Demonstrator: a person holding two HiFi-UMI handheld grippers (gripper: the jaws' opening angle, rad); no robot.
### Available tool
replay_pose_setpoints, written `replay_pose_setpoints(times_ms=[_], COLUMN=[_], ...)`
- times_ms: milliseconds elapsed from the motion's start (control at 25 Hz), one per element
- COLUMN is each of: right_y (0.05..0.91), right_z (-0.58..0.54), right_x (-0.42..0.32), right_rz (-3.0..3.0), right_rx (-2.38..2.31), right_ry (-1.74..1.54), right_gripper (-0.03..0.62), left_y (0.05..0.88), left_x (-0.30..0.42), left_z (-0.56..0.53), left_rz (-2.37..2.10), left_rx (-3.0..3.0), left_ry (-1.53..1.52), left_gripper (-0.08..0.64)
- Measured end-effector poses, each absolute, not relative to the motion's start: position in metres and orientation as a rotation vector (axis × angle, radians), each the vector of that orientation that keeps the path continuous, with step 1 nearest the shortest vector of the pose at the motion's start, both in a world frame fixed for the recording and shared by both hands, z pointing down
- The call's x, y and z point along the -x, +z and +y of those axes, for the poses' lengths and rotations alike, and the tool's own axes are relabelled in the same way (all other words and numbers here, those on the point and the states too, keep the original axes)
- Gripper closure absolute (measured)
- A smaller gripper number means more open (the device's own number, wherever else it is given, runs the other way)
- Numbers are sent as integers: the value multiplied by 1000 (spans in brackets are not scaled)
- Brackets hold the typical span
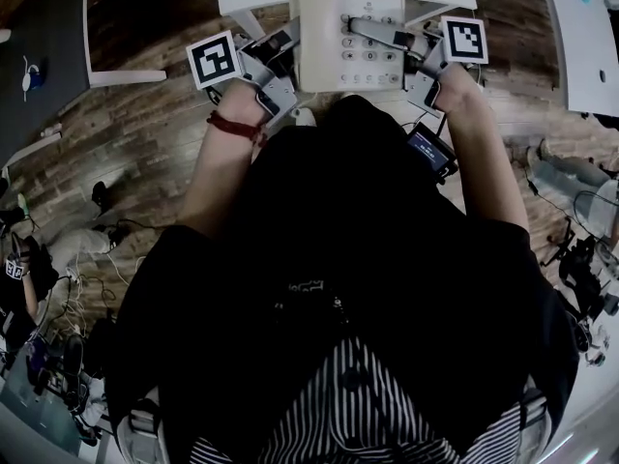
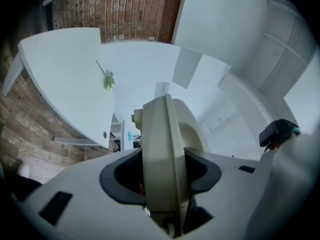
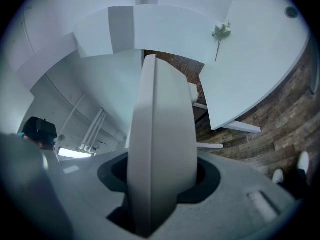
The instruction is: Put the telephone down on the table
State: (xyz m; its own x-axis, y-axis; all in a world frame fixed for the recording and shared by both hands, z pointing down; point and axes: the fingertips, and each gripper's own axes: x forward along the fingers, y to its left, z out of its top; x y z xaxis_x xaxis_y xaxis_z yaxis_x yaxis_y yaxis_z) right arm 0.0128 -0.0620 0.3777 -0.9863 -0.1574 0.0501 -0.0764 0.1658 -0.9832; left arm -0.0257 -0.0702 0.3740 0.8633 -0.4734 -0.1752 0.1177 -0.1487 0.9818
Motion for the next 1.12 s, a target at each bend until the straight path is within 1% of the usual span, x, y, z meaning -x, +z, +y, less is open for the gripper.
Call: replay_pose_setpoints(times_ms=[400,1120], right_y=[369,384], right_z=[-64,-62], right_x=[-11,-13], right_rz=[2375,2287], right_rx=[181,252], right_ry=[-1988,-2103], right_gripper=[387,385], left_y=[365,383], left_x=[28,25], left_z=[-72,-70], left_rz=[-300,-279], left_rx=[-1655,-1552], left_ry=[-517,-514], left_gripper=[354,354])
